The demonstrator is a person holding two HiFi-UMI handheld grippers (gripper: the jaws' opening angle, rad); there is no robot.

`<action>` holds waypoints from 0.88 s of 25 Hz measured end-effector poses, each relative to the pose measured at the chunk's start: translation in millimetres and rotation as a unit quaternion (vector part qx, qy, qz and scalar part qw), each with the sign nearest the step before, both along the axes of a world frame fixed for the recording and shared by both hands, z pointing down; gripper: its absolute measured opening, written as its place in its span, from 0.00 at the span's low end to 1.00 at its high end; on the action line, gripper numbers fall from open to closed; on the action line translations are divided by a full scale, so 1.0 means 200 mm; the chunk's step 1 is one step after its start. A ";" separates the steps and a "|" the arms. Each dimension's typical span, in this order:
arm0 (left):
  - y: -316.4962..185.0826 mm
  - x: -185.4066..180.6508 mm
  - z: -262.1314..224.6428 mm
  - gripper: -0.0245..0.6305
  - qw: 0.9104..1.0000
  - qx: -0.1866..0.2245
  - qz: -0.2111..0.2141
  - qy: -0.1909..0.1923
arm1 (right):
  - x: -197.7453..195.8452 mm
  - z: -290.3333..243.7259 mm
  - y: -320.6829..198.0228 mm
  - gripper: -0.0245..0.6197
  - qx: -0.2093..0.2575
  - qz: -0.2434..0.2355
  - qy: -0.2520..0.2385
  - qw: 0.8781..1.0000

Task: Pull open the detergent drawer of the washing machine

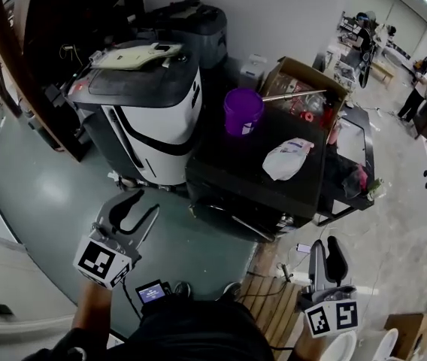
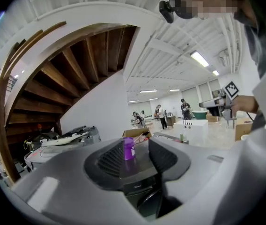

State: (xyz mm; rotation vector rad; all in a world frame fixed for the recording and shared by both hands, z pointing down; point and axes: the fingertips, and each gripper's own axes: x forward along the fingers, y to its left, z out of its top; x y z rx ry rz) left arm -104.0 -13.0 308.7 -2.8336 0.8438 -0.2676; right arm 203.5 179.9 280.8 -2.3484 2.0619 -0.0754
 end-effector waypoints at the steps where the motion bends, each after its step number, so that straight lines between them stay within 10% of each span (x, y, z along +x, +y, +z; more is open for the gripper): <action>1: 0.00 0.02 -0.01 0.37 1.000 0.001 -0.006 0.000 | 0.03 0.00 -0.02 0.22 0.000 -0.006 -0.002 1.000; 22: 0.13 0.29 0.02 0.37 0.995 -0.005 -0.097 -0.025 | 0.44 0.07 -0.24 0.22 0.001 -0.107 -0.028 0.994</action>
